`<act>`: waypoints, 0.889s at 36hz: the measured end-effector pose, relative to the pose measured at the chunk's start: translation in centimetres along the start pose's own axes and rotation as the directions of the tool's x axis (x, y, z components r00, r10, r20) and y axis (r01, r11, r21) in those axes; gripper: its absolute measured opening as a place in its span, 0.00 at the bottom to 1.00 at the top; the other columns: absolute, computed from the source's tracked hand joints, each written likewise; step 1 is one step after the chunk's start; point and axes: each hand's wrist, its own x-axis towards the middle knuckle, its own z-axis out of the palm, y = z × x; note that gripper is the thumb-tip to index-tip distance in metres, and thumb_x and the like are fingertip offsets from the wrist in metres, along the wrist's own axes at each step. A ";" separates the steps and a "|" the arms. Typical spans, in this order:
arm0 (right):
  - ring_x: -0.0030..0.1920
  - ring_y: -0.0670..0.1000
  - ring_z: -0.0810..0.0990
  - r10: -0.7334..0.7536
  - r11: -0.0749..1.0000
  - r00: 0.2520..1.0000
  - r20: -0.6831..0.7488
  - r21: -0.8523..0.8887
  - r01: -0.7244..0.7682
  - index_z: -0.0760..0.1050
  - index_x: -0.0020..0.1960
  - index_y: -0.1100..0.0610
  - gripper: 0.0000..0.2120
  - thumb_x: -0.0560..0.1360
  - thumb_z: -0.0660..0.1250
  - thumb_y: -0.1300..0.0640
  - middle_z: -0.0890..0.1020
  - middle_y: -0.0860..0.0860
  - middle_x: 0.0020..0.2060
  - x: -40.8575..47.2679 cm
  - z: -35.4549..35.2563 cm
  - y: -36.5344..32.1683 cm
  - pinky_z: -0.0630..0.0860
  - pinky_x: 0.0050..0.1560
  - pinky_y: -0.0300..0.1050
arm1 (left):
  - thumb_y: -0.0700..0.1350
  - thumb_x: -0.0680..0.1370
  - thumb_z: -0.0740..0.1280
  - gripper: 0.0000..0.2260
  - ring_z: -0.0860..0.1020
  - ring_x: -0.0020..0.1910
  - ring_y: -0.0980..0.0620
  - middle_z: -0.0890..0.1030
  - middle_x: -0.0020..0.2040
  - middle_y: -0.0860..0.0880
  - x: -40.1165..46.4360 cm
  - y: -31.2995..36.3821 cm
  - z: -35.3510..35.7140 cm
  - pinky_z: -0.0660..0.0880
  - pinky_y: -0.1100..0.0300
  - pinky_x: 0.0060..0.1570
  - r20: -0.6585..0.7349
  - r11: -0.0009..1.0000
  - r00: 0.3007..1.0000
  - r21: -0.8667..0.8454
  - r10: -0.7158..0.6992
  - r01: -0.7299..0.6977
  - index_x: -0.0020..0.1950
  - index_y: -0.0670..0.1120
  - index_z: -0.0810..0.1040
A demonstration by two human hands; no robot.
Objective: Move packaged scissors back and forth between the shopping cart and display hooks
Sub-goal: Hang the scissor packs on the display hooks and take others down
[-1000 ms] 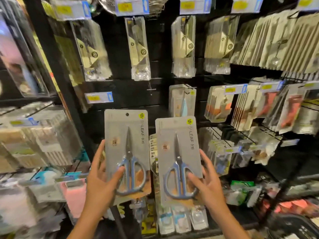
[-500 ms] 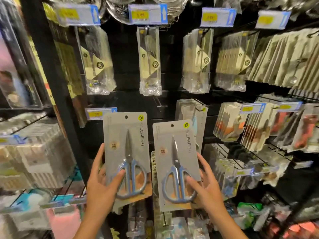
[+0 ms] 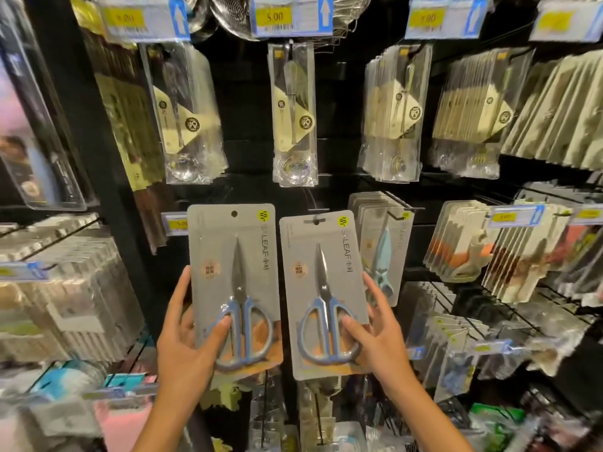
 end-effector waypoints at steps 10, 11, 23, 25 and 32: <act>0.67 0.46 0.78 0.028 0.999 0.999 0.035 -0.022 -0.028 0.63 0.76 0.39 0.35 0.78 0.70 0.65 0.78 0.39 0.67 1.7 -0.4 1.4 0.77 0.66 0.52 | 0.45 0.70 0.74 0.40 0.79 0.63 0.62 0.77 0.65 0.66 0.4 -0.7 1.2 0.78 0.71 0.50 -0.019 1.000 1.000 -0.015 -0.025 0.024 0.77 0.68 0.62; 0.66 0.44 0.79 0.023 0.999 0.999 0.039 -0.027 -0.022 0.62 0.77 0.40 0.35 0.78 0.69 0.65 0.79 0.37 0.66 1.8 -0.4 1.4 0.77 0.65 0.48 | 0.44 0.71 0.73 0.40 0.79 0.63 0.62 0.77 0.65 0.66 0.5 -0.8 1.3 0.78 0.71 0.50 -0.022 1.000 0.999 -0.016 -0.023 0.023 0.77 0.67 0.62; 0.63 0.40 0.79 0.006 0.999 0.999 0.049 -0.051 -0.003 0.60 0.78 0.45 0.35 0.79 0.67 0.69 0.80 0.31 0.61 3.6 0.2 2.8 0.78 0.55 0.33 | 0.39 0.73 0.74 0.40 0.80 0.64 0.58 0.79 0.66 0.63 1.1 -1.0 1.8 0.80 0.67 0.52 -0.057 1.000 0.998 -0.007 0.008 -0.008 0.78 0.65 0.62; 0.64 0.37 0.78 -0.017 0.996 0.999 0.050 -0.083 0.021 0.57 0.79 0.42 0.36 0.80 0.65 0.68 0.76 0.28 0.65 4.0 0.5 3.3 0.79 0.57 0.35 | 0.40 0.73 0.74 0.40 0.80 0.64 0.58 0.79 0.66 0.62 1.2 -1.0 1.8 0.80 0.67 0.53 -0.056 1.000 0.998 -0.003 0.016 -0.016 0.78 0.65 0.62; 0.81 0.47 0.56 -0.107 0.937 0.987 0.120 -0.319 0.140 0.41 0.78 0.30 0.37 0.85 0.60 0.56 0.52 0.39 0.81 7.0 1.7 6.1 0.62 0.78 0.58 | 0.43 0.71 0.74 0.40 0.78 0.66 0.59 0.75 0.71 0.62 2.0 -0.6 2.0 0.80 0.64 0.56 -0.048 0.998 0.997 -0.020 0.060 -0.061 0.78 0.66 0.62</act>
